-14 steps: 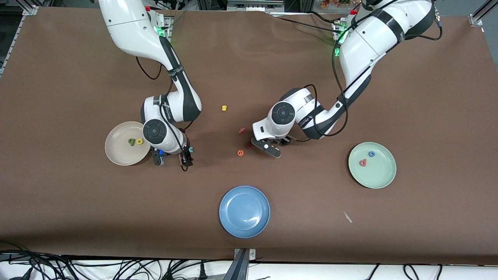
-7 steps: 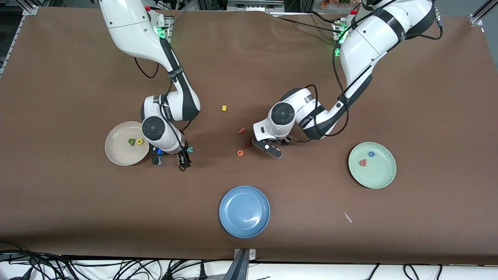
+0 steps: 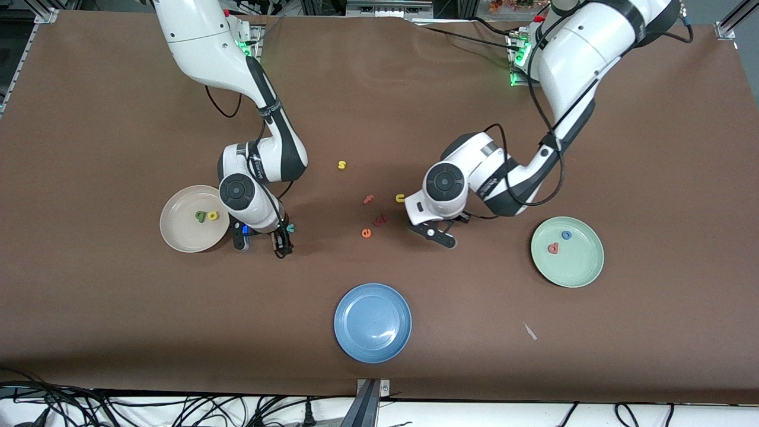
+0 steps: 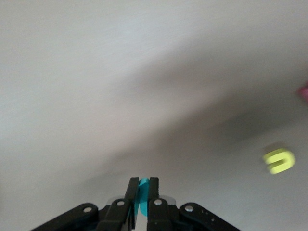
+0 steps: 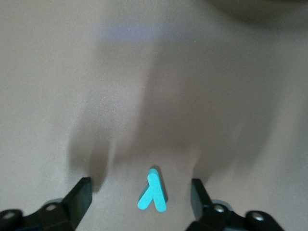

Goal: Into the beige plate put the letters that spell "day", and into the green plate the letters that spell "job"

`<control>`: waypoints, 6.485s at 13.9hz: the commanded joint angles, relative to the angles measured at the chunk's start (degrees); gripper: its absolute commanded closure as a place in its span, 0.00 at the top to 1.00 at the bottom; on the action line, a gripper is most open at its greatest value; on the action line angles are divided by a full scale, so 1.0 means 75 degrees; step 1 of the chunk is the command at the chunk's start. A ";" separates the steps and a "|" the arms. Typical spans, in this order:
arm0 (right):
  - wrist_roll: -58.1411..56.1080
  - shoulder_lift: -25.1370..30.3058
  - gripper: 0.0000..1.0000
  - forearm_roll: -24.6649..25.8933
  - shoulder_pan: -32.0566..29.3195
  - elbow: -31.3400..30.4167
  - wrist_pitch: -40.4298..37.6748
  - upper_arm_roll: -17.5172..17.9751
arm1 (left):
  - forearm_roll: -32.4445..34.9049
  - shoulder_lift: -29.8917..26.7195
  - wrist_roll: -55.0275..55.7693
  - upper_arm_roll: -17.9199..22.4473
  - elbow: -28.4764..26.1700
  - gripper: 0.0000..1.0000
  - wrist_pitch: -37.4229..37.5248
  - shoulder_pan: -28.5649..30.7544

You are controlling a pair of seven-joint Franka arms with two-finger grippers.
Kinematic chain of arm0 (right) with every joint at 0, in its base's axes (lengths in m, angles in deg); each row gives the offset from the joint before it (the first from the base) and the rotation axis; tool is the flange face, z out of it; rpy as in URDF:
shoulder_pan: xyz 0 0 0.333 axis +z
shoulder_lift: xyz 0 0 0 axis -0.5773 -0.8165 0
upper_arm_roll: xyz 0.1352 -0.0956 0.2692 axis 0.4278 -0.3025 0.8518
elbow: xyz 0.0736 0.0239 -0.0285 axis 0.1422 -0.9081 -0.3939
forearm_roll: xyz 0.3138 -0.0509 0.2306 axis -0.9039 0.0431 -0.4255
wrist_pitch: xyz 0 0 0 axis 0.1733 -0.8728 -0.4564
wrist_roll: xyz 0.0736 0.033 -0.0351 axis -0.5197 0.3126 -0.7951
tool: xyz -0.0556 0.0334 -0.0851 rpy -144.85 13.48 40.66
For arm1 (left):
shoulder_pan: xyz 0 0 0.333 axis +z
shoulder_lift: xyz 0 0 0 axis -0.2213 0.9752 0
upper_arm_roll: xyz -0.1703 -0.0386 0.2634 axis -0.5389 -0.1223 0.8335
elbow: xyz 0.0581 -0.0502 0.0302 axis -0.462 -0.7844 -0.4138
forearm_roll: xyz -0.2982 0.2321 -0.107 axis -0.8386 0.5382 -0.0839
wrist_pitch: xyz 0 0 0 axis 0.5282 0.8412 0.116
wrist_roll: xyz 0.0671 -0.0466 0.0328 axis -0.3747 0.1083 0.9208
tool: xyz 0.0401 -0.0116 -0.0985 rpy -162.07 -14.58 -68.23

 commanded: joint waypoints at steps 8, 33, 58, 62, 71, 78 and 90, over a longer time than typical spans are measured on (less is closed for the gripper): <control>0.0037 0.0425 0.56 0.0183 0.0169 -0.0660 0.0656 -0.0050 | 0.0785 -0.0594 -0.4159 0.0091 -0.0124 0.00 0.0286 0.2469; -0.1509 0.0589 0.00 0.0218 0.0157 -0.0379 0.0212 -0.0097 | 0.0926 -0.0638 -0.7541 0.0433 -0.0136 1.00 -0.1450 0.3444; -0.9023 0.1574 0.43 0.0101 -0.0007 -0.2021 -0.1055 -0.2792 | -0.1957 -0.2713 -0.3300 0.0138 0.1962 1.00 0.3176 0.3514; -1.0621 0.1456 1.00 0.0089 -0.0054 -0.1588 -0.1125 -0.2792 | -0.1969 -0.2902 -0.2632 0.0056 0.1962 1.00 0.3905 0.3491; -0.9999 0.1409 1.00 0.0089 0.0016 0.0157 -0.3944 -0.2710 | -0.2213 -0.3312 -0.2690 0.0477 0.1822 1.00 0.3521 0.3386; -0.9561 0.1420 1.00 0.0218 0.0239 0.0968 -0.4792 -0.2394 | -0.3844 -0.4599 -0.2759 0.4024 0.0312 1.00 0.2383 0.1197; -0.9491 0.4055 1.00 0.2679 -0.3615 0.0160 -0.5318 0.1848 | -0.3785 -0.6546 -0.3826 0.4075 -0.1599 1.00 0.1245 0.1287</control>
